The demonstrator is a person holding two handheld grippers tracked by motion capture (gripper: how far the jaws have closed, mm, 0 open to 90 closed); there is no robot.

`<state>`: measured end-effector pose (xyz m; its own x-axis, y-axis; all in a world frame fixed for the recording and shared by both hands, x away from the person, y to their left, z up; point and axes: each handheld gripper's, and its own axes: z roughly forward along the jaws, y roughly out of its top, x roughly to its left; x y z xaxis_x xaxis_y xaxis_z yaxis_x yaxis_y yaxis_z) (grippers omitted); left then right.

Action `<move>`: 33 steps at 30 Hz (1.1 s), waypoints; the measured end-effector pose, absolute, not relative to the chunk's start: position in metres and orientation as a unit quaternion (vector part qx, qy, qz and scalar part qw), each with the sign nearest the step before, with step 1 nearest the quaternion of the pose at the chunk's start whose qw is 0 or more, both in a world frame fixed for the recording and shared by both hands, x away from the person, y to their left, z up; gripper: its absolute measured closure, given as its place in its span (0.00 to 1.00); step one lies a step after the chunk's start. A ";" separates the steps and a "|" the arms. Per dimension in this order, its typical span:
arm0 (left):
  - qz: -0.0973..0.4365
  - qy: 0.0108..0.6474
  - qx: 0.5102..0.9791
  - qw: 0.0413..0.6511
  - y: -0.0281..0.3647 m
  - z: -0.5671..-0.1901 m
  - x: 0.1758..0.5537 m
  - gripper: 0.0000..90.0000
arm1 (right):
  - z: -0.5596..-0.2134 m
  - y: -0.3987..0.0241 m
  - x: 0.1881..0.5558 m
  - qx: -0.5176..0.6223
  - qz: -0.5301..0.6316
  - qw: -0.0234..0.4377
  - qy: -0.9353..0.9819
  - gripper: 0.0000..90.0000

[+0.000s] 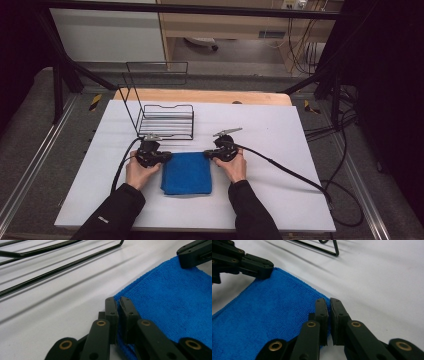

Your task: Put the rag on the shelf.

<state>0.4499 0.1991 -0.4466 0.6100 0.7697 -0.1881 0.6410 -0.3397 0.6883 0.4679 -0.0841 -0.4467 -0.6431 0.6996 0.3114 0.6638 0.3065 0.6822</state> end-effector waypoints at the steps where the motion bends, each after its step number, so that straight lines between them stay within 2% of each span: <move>1: 0.085 0.433 0.814 0.378 0.200 -0.446 0.449 0.95 | -0.445 -0.084 0.466 0.420 0.415 0.024 0.807 0.96; 16: 0.115 0.405 0.792 0.442 0.211 -0.414 0.425 0.95 | -0.413 -0.090 0.440 0.385 0.484 0.067 0.783 0.97; 33: 0.139 0.383 0.773 0.486 0.212 -0.386 0.397 0.95 | -0.388 -0.099 0.414 0.349 0.531 0.106 0.765 0.97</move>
<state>0.3972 0.2116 -0.3856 0.6675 0.7277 -0.1578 0.4571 -0.2332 0.8583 0.4140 -0.0990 -0.3884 -0.7343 0.6460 0.2088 0.4219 0.1933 0.8858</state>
